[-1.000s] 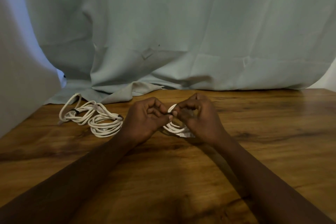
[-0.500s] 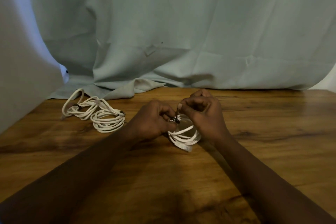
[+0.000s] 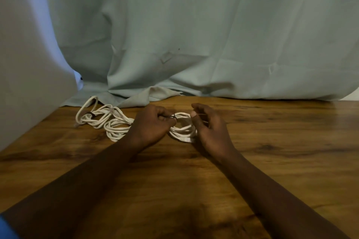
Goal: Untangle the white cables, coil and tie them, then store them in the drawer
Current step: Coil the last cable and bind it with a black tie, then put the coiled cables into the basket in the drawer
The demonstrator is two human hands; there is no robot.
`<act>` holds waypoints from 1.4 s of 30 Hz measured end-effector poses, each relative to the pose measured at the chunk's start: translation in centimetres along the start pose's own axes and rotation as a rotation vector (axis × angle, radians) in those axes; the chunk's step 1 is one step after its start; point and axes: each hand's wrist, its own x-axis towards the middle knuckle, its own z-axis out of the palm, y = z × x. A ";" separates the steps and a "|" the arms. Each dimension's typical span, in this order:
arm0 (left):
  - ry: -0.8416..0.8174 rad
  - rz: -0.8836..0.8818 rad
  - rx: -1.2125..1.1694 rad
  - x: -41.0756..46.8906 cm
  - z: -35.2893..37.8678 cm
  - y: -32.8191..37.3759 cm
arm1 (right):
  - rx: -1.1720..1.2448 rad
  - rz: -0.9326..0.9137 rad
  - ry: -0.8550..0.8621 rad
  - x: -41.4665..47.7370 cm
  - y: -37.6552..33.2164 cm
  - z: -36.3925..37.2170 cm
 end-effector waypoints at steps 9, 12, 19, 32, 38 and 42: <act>0.007 -0.069 0.252 -0.6 -1.3 0.8 | -0.145 0.024 0.035 0.3 0.2 0.0; 0.137 0.031 0.412 -1.2 -1.1 1.2 | -0.219 -0.021 0.049 -0.1 0.2 0.1; 0.221 0.320 0.366 -6.4 -0.3 3.2 | -0.339 -0.100 0.066 -3.8 -1.5 -1.6; 0.103 0.214 0.535 -9.0 -3.3 3.0 | -0.608 0.006 -0.056 -10.1 -3.7 -3.0; -0.139 0.079 0.845 -5.4 -7.1 -0.6 | -0.853 0.032 -0.090 -6.8 -4.6 2.2; -0.214 0.109 0.971 -5.1 -8.3 -1.8 | -0.950 -0.004 -0.098 -5.6 -3.9 3.1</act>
